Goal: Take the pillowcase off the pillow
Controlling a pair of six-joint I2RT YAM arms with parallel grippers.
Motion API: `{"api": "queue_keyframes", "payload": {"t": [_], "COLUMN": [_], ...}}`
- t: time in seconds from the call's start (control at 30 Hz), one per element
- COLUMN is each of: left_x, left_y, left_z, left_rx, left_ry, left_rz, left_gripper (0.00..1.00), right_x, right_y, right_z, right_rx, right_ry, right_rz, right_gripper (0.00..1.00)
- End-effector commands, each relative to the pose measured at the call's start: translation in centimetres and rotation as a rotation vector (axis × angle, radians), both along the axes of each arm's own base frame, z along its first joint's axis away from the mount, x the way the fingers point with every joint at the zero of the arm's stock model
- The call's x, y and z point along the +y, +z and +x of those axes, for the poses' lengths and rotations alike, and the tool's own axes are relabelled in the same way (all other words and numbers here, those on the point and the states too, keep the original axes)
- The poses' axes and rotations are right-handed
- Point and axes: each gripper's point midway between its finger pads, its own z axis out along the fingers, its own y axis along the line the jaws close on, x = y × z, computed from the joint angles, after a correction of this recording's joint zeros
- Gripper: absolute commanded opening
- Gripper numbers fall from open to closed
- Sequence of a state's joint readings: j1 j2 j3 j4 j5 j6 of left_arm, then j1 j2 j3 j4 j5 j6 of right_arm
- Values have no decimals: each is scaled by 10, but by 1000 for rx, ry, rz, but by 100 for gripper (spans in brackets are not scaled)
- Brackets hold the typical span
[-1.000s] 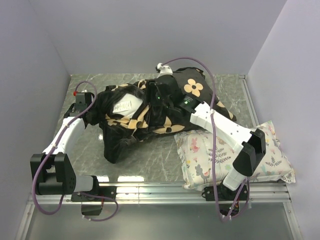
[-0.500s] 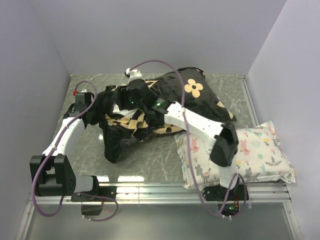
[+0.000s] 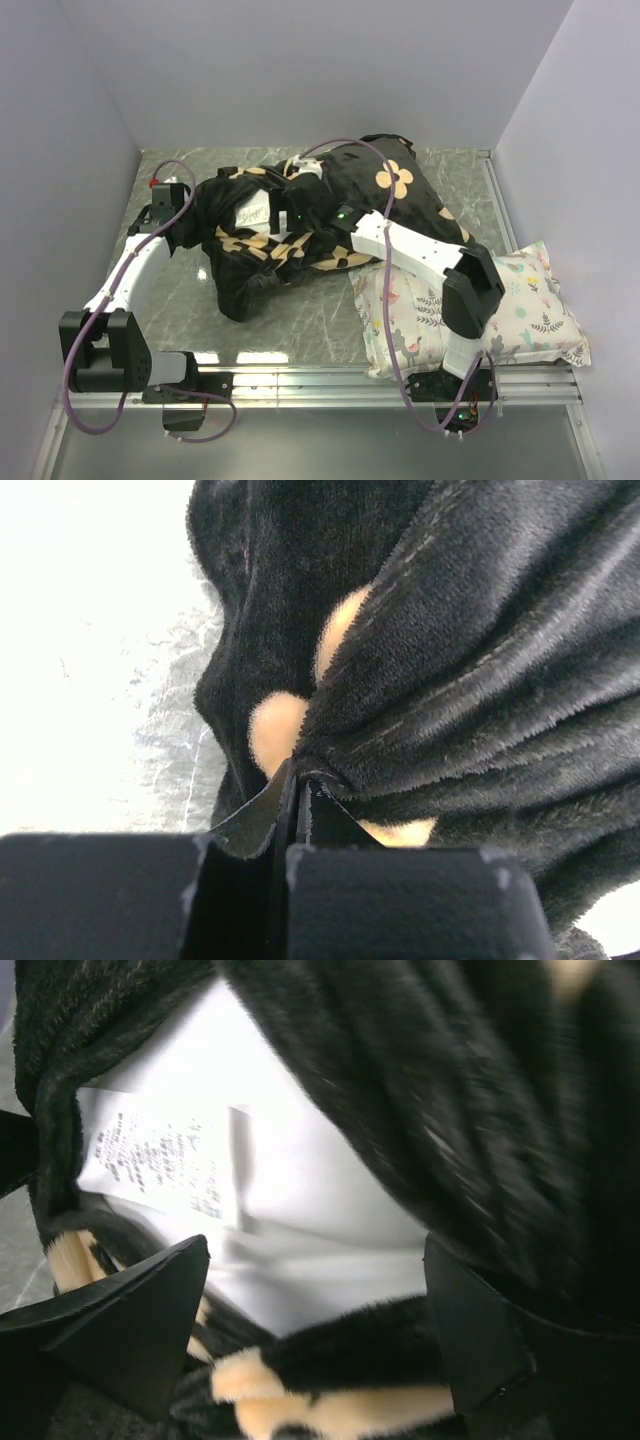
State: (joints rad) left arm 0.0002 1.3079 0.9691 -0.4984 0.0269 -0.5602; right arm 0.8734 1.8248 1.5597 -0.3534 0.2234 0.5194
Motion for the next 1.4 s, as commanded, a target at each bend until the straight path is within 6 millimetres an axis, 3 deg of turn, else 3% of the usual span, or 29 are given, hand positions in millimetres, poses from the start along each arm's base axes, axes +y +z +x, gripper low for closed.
{"api": "queue_keyframes", "payload": {"t": [0.0,0.07,0.13,0.17,0.2,0.37,0.47,0.5,0.53,0.57,0.6,0.67,0.7,0.77,0.9,0.93,1.07,1.1,1.17,1.2,1.37], "left_x": [12,12,12,11,11,7,-13,-16,-16,-18,-19,-23,-24,-31,-49,-63,-81,-84,-92,-95,-102], "left_y": [14,16,20,21,23,36,48,52,65,69,87,103,108,130,153,151,133,117,107,90,50], "left_z": [14,16,18,18,19,21,20,19,24,22,27,28,27,28,19,13,-1,-6,-7,-9,-5], "left_rx": [-38,-41,-47,-49,-55,-84,-97,-100,-127,-120,-156,-180,-181,-221,-260,-256,-240,-214,-214,-185,-104], "left_ry": [15,16,14,15,16,-13,-73,-76,-64,-64,-56,-51,-41,-32,1,-21,43,49,74,71,102], "left_rz": [60,59,57,54,53,43,51,55,83,84,88,107,109,116,110,107,92,95,53,50,39], "left_gripper": [0,1,0,0,1,0,1,3,6,16,23,38,56,79,96,98,99,99,99,99,99], "right_x": [-48,-48,-42,-37,-32,-4,3,7,11,15,22,25,31,36,44,43,47,49,48,46,37], "right_y": [-5,-6,-25,-22,-37,-61,-74,-76,-75,-79,-71,-75,-66,-60,-42,-41,-22,-17,-13,-14,-8], "right_z": [8,11,12,17,20,22,19,18,21,15,19,14,9,12,16,17,20,22,21,22,25], "right_rx": [-25,-30,19,18,39,103,129,137,140,180,166,195,216,203,181,179,156,144,139,137,100], "right_ry": [-102,-101,-65,-53,-43,49,74,79,83,91,100,127,137,132,94,82,46,47,30,24,-16], "right_rz": [-127,-131,-159,-151,-172,-157,-138,-117,-81,-37,23,102,167,229,340,354,455,478,495,498,492], "right_gripper": [98,100,100,100,100,100,97,88,41,6,0,0,0,0,0,0,0,0,0,0,0]}}
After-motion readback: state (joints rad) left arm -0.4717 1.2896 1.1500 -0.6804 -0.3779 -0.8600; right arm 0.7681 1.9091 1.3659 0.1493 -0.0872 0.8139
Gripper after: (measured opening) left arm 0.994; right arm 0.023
